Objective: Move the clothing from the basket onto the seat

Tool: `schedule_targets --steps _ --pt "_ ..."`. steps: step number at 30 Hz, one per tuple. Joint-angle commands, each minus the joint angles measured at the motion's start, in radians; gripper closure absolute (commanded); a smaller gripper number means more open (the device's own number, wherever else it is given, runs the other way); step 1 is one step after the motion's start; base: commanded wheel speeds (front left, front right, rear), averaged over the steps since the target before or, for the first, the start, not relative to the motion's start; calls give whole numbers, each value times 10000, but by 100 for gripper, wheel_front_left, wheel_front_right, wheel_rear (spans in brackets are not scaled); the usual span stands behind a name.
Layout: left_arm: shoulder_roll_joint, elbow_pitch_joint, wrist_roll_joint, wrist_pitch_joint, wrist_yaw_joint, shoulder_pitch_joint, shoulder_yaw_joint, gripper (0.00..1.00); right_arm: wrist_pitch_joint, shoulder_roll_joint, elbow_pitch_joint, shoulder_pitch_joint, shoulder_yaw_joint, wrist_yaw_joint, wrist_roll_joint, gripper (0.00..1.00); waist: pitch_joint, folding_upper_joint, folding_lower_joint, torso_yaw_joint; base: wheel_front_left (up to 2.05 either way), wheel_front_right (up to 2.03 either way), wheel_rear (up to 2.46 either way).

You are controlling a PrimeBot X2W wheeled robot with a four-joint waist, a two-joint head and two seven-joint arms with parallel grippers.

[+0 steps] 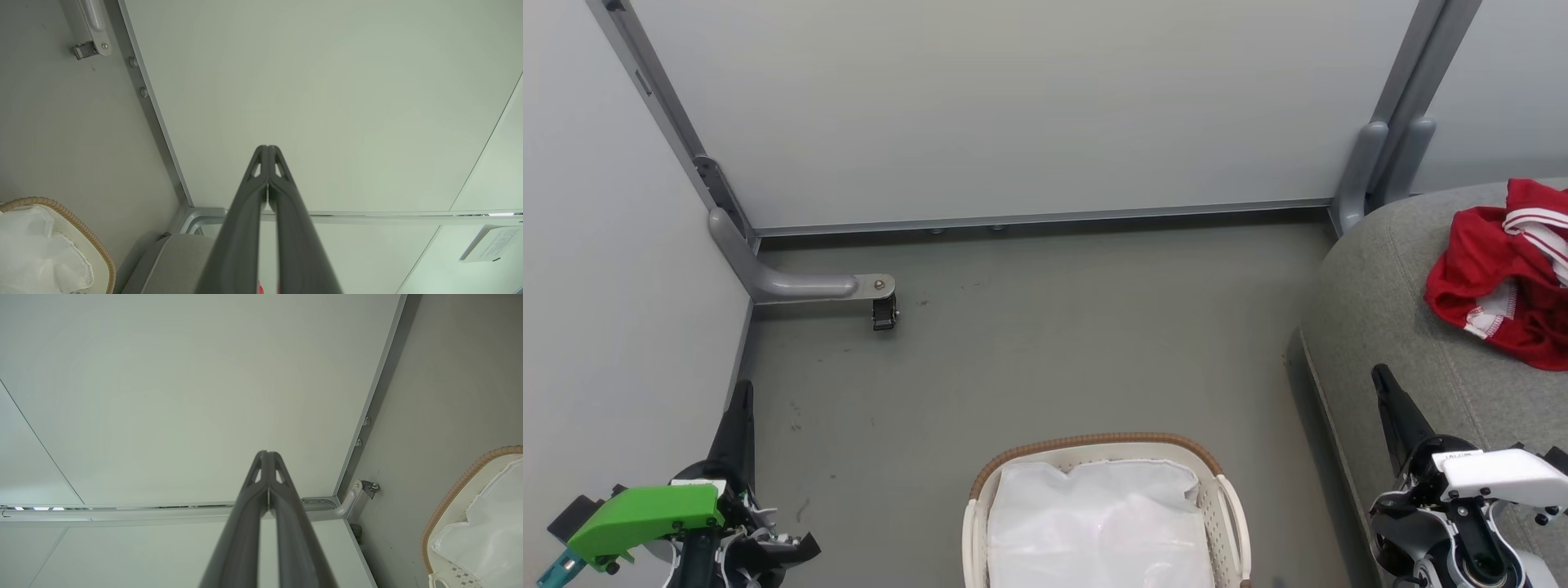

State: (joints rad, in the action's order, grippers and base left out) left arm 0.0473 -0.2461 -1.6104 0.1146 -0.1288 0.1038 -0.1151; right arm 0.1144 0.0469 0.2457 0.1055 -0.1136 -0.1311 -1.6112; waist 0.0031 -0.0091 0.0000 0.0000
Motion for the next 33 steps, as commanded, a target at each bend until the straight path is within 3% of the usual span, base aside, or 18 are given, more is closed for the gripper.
schedule_targets --steps 1,33 --pt "57 21 -30 40 -53 109 -24 100 28 63 -34 48 -23 7 -35 100 0 91 0 0 0 0 0" --pt "56 20 -29 41 -51 109 -23 100 27 63 -34 47 -22 7 -36 100 0 91 0 0 0 0 0"
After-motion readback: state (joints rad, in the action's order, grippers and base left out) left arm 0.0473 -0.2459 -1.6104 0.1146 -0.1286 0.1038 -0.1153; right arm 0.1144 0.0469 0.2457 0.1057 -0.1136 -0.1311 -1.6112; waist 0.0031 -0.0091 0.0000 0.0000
